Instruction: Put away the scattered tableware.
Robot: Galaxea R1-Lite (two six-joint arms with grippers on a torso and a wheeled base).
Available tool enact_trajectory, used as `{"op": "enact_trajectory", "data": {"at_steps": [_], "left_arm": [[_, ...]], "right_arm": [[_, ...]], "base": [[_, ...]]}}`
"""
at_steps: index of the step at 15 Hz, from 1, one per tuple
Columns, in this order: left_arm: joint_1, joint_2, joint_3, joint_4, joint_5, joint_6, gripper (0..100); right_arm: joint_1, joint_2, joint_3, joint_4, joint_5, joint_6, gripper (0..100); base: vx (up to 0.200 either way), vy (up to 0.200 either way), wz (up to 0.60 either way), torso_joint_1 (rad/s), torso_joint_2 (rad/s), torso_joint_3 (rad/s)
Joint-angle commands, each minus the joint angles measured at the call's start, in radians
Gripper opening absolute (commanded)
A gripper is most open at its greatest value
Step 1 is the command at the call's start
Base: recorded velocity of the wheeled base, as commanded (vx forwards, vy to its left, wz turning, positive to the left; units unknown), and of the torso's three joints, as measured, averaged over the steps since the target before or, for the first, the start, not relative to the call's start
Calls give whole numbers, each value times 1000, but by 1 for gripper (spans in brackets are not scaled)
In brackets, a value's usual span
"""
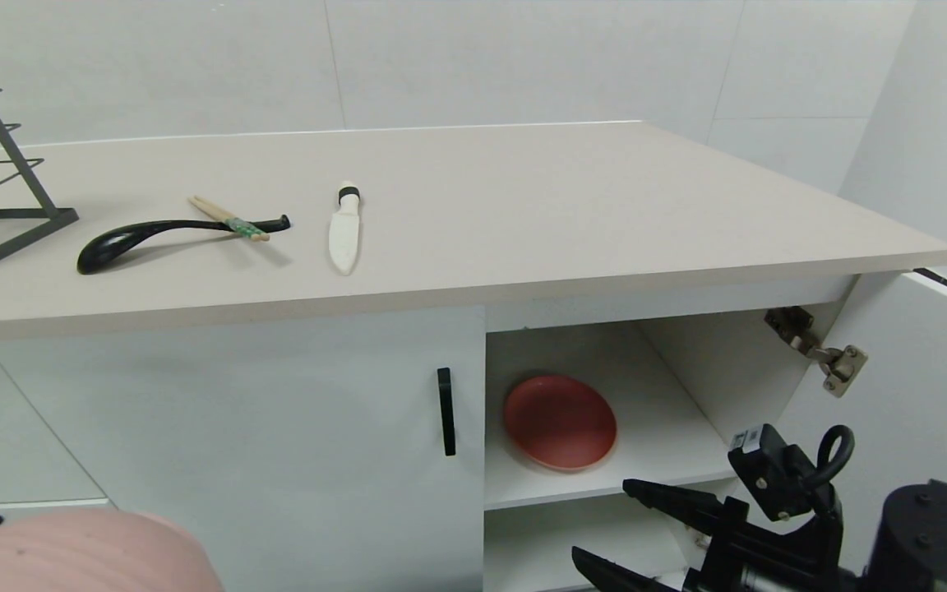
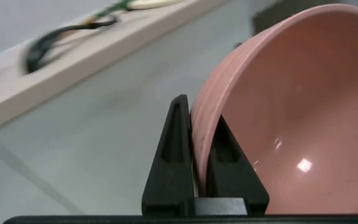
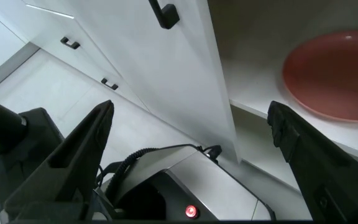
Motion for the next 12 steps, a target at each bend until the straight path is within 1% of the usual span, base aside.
{"op": "enact_trajectory", "data": {"at_steps": [1, 2, 3, 5, 6, 7, 8, 9, 10, 12], "left_arm": [[-75, 157, -8, 1, -78, 23, 0], [-104, 184, -10, 1, -81, 29, 0], [-172, 232, -8, 1, -81, 42, 0], [-279, 296, -7, 1, -78, 57, 0], [-325, 322, -7, 1, -79, 62, 0], [-396, 362, -7, 1, -79, 62, 0], [-436, 396, -7, -4, -79, 62, 0], [-491, 445, -7, -8, -78, 65, 0], [-525, 476, -7, -7, -78, 65, 0], [-552, 531, -8, -8, -78, 66, 0]], "right_arm": [[-1, -16, 0, 5, 0, 0, 100], [-1, -16, 0, 5, 0, 0, 100], [-2, -16, 0, 7, 0, 0, 100], [-4, -16, 0, 7, 0, 2, 100], [-4, -16, 0, 7, 0, 2, 100], [-4, -16, 0, 13, 0, 2, 100], [-4, -16, 0, 13, 0, 2, 100], [-4, -15, 0, 13, 0, 2, 100], [-5, -16, 0, 13, 0, 2, 100], [-8, -18, 0, 13, 0, 3, 100]], "base": [[0, 0, 0, 0, 0, 0], [0, 0, 0, 0, 0, 0], [0, 0, 0, 0, 0, 0], [0, 0, 0, 0, 0, 0], [0, 0, 0, 0, 0, 0], [0, 0, 0, 0, 0, 0], [0, 0, 0, 0, 0, 0], [0, 0, 0, 0, 0, 0], [0, 0, 0, 0, 0, 0], [0, 0, 0, 0, 0, 0]]}}
